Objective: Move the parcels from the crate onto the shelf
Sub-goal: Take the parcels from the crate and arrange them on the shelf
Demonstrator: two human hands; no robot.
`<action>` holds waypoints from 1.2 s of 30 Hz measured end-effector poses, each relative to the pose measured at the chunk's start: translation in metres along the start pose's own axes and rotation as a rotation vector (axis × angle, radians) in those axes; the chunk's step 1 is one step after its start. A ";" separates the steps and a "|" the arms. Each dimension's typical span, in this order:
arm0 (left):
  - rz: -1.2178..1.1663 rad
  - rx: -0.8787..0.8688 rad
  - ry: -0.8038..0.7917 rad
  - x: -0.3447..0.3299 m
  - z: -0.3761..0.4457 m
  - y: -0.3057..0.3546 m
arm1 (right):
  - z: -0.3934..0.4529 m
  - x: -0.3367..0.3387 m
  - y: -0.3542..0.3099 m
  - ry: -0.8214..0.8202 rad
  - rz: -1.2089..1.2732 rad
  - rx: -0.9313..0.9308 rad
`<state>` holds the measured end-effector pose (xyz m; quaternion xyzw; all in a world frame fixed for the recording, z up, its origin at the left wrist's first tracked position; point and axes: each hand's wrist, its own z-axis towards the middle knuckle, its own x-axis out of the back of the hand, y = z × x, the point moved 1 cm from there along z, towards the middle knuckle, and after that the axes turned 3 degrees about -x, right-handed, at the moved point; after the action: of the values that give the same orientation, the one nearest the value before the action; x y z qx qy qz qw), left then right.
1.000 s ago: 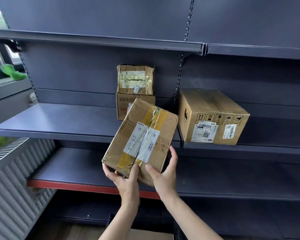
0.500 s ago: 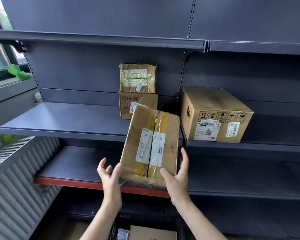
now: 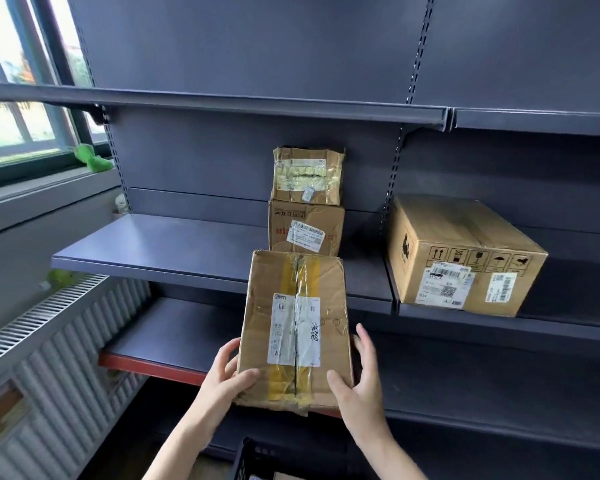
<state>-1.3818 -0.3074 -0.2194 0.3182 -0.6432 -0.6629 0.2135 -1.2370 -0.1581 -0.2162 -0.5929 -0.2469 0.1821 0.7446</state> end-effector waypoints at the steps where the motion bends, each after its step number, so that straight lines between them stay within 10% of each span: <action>1: 0.015 0.004 -0.005 0.002 0.000 0.000 | 0.000 0.000 -0.001 -0.001 -0.012 0.002; 36: 0.130 0.059 -0.003 -0.006 0.018 0.016 | 0.032 0.006 0.006 -0.146 -0.018 0.029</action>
<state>-1.3919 -0.2919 -0.2035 0.2810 -0.6819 -0.6291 0.2456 -1.2507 -0.1278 -0.2151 -0.5650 -0.3032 0.2213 0.7348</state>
